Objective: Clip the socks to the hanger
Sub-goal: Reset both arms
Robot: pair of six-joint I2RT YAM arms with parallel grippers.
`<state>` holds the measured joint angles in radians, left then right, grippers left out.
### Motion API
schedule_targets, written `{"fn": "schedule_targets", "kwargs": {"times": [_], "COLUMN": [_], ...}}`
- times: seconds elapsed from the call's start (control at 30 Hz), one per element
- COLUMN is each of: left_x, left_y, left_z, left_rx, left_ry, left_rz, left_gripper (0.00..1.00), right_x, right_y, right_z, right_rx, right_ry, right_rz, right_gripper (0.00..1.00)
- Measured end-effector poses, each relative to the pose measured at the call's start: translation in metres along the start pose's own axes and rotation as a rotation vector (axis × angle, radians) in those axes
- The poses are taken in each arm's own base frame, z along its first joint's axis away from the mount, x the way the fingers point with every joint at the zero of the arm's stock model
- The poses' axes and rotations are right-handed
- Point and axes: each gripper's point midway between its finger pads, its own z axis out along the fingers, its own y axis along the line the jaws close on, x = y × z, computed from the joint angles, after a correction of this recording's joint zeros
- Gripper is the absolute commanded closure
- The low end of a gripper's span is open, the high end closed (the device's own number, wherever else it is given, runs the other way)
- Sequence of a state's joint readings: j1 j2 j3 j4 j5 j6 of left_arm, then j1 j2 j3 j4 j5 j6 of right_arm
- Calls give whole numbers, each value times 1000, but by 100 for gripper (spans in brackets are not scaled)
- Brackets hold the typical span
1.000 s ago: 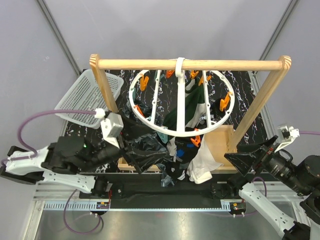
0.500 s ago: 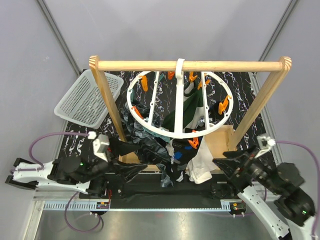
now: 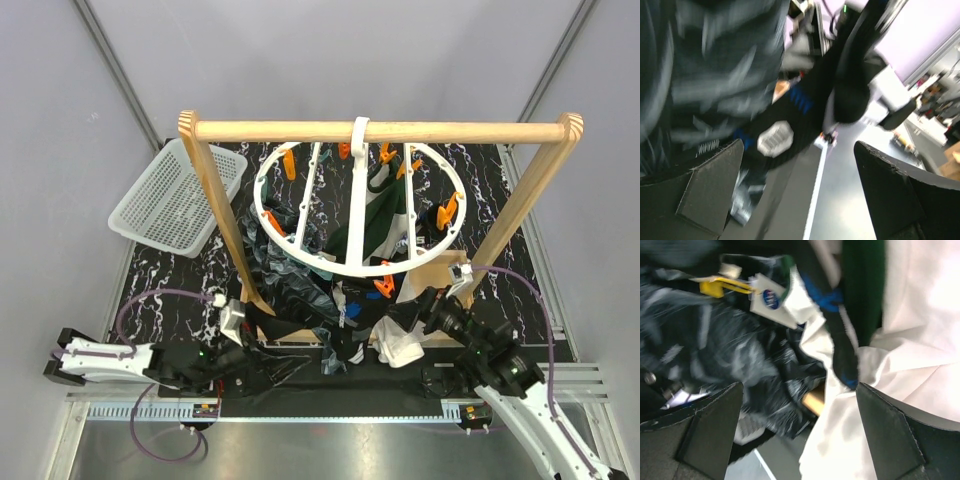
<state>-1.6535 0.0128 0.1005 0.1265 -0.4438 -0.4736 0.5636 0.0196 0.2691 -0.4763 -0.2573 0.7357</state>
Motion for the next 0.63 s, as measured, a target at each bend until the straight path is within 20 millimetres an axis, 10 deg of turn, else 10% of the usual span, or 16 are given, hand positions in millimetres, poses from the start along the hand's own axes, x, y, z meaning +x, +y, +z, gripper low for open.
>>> {"fn": "schedule_targets", "kwargs": {"times": [0.1,0.63], "left_x": [21,-13], "left_y": [8,-17], "left_z": [0,3], "left_rx": [-3,86], "left_ry": [27,-94], "left_rz": [-6,-142], "left_gripper": [1,1], "right_x": [11,-8], "right_y": [-17,-28], "right_z": [17,33], "right_rx": [1,-1], "right_ry": [-7,-150], "right_rz": [41,66], "right_gripper": [0,0]}}
